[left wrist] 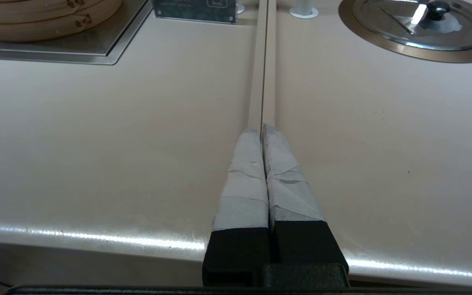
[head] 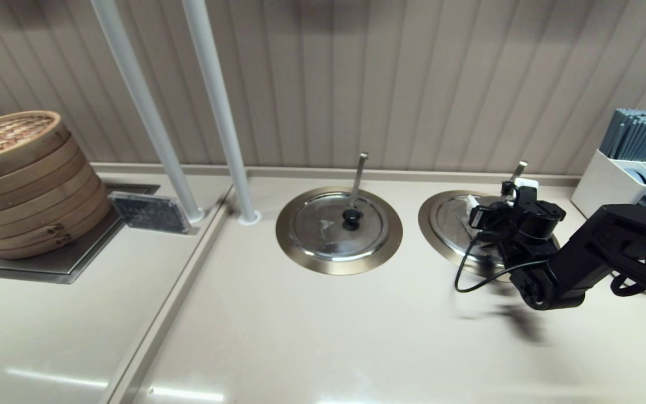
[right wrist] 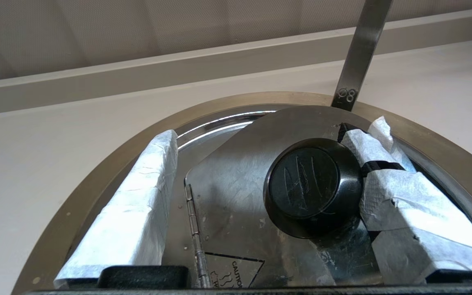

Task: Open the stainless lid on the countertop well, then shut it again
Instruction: Open the lid

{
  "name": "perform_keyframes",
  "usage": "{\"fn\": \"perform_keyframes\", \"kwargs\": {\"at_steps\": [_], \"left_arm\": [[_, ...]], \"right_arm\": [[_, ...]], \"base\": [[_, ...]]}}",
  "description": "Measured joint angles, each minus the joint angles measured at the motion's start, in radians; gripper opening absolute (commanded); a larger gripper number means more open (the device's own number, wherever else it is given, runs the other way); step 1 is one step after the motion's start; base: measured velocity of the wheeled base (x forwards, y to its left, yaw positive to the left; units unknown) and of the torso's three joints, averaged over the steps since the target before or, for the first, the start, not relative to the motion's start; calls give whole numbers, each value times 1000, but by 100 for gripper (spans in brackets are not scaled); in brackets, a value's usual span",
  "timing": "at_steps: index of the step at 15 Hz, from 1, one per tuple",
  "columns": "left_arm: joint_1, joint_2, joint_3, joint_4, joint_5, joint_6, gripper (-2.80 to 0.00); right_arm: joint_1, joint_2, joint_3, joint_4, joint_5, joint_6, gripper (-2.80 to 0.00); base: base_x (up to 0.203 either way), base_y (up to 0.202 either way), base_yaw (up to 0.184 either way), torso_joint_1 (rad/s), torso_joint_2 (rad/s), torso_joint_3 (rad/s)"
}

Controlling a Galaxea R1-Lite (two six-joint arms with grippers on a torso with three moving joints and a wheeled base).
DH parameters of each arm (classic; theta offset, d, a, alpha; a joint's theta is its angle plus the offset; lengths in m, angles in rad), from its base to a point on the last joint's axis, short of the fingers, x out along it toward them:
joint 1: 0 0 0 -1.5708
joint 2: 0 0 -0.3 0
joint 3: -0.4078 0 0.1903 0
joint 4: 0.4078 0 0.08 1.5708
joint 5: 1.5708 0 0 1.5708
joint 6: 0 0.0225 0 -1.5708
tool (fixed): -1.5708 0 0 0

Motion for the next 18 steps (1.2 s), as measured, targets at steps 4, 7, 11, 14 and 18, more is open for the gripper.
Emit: {"fn": "perform_keyframes", "kwargs": {"at_steps": [4, 7, 11, 14, 18], "left_arm": [[0, 0, 0, 0, 0, 0, -280], [0, 0, 0, 0, 0, 0, -280], [0, 0, 0, 0, 0, 0, -280], [0, 0, 0, 0, 0, 0, -280], [0, 0, 0, 0, 0, 0, -280]], "right_arm": [[11, -20, 14, 1, -2, 1, 0], [29, -36, 26, -10, -14, 1, 0], [49, -51, 41, -21, -16, 1, 0], [74, -59, 60, -48, -17, -2, 0], [104, -66, 83, -69, -19, -5, 0]], "base": [[0, 0, 0, 0, 0, 0], [0, 0, 0, 0, 0, 0], [0, 0, 0, 0, 0, 0], [0, 0, 0, 0, 0, 0], [0, 0, 0, 0, 0, 0]]}}
